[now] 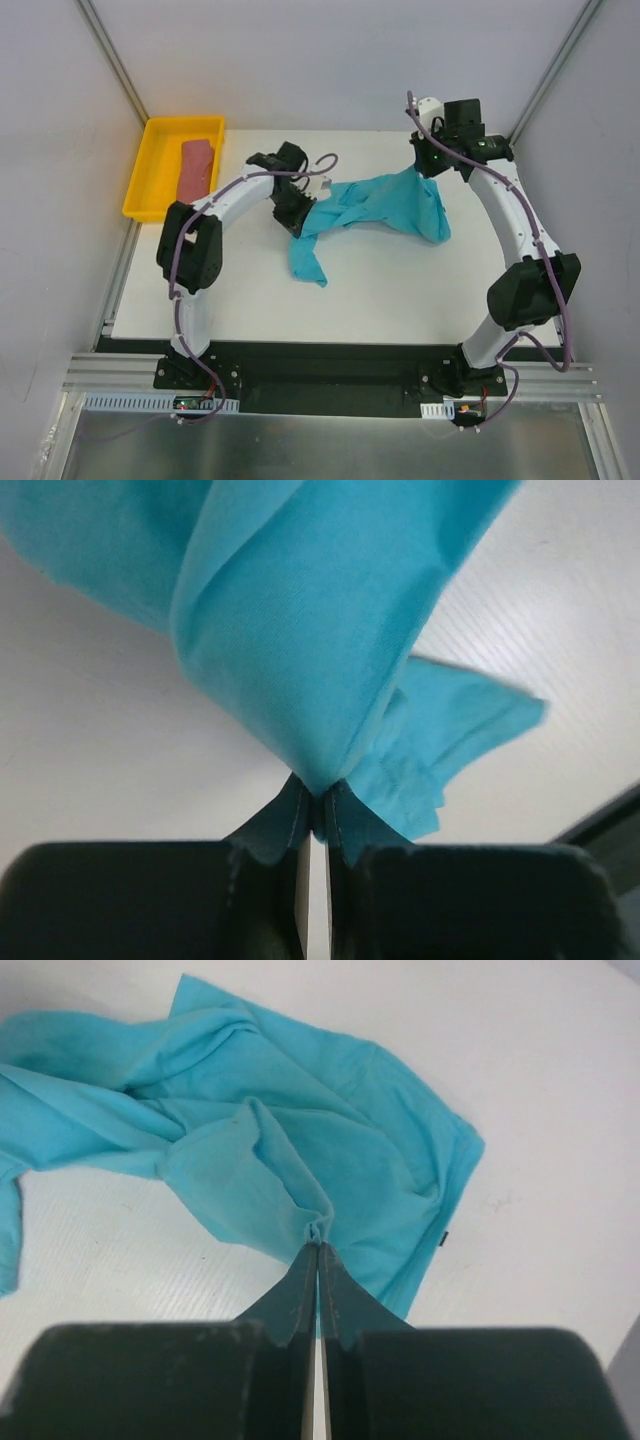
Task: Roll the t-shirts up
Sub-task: Flatten out the T-shirt at the center of the board.
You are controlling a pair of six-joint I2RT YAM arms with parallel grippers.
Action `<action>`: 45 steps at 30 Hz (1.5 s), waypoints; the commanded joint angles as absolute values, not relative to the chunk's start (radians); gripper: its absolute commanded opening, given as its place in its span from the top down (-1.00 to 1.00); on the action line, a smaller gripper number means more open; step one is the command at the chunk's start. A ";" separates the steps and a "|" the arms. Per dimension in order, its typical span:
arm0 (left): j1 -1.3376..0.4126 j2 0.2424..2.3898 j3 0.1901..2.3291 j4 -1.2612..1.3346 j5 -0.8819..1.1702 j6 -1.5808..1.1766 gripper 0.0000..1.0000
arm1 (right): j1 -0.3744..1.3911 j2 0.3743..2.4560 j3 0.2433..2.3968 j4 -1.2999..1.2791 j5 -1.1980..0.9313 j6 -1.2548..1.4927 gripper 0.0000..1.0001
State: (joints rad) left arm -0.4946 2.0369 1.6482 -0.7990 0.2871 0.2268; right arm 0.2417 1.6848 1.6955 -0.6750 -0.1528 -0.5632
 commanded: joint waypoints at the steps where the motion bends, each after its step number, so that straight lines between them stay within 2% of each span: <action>1: -0.391 1.790 1.790 -0.963 0.628 0.375 1.00 | 0.195 1.534 1.821 -0.758 -0.259 -0.627 0.99; 4: -0.376 1.721 1.899 -1.159 0.698 0.525 1.00 | 0.184 1.412 1.809 -0.753 -0.245 -0.629 0.99; 9: -0.376 1.717 2.184 -1.518 0.678 0.716 1.00 | 0.186 1.199 1.802 -0.752 -0.253 -0.592 0.99; 13: -0.373 1.617 2.108 -1.516 0.627 0.814 1.00 | 0.186 1.129 1.778 -0.775 -0.212 -0.535 0.99; 17: -0.371 1.626 2.027 -1.517 0.568 0.857 1.00 | 0.184 1.137 1.717 -0.744 -0.167 -0.546 0.99; 20: -0.347 1.696 2.048 -1.511 0.543 0.916 1.00 | 0.176 1.210 1.704 -0.703 -0.169 -0.580 0.99; 22: -0.312 1.817 2.106 -1.505 0.519 0.937 1.00 | 0.155 1.274 1.712 -0.669 -0.170 -0.600 0.99; 24: -0.292 1.983 2.230 -1.490 0.480 0.931 0.83 | 0.120 1.394 1.726 -0.620 -0.163 -0.607 0.99; 25: -0.279 2.041 2.268 -1.458 0.392 0.907 0.67 | 0.109 1.440 1.742 -0.605 -0.153 -0.603 0.99; 29: -0.268 2.317 2.464 -1.319 0.134 0.799 0.35 | 0.068 1.733 1.921 -0.595 -0.092 -0.610 0.99; 30: -0.270 2.335 2.488 -1.303 0.112 0.760 0.27 | 0.058 1.841 1.959 -0.603 -0.084 -0.614 0.99; 32: -0.273 2.329 2.462 -1.275 0.088 0.697 0.09 | 0.055 1.931 2.046 -0.658 -0.074 -0.612 0.99; 35: -0.273 2.260 2.284 -1.218 0.132 0.598 0.01 | 0.057 2.011 2.086 -0.655 -0.126 -0.597 0.99; 38: -0.275 2.256 2.220 -1.200 0.201 0.539 0.03 | 0.063 2.039 2.060 -0.649 -0.146 -0.554 0.99; 41: -0.275 2.304 2.308 -1.190 0.238 0.454 0.03 | 0.063 2.037 2.030 -0.653 -0.178 -0.523 0.99; 45: -0.278 2.376 2.451 -1.204 0.340 0.387 -0.09 | 0.063 2.025 1.996 -0.667 -0.204 -0.494 0.99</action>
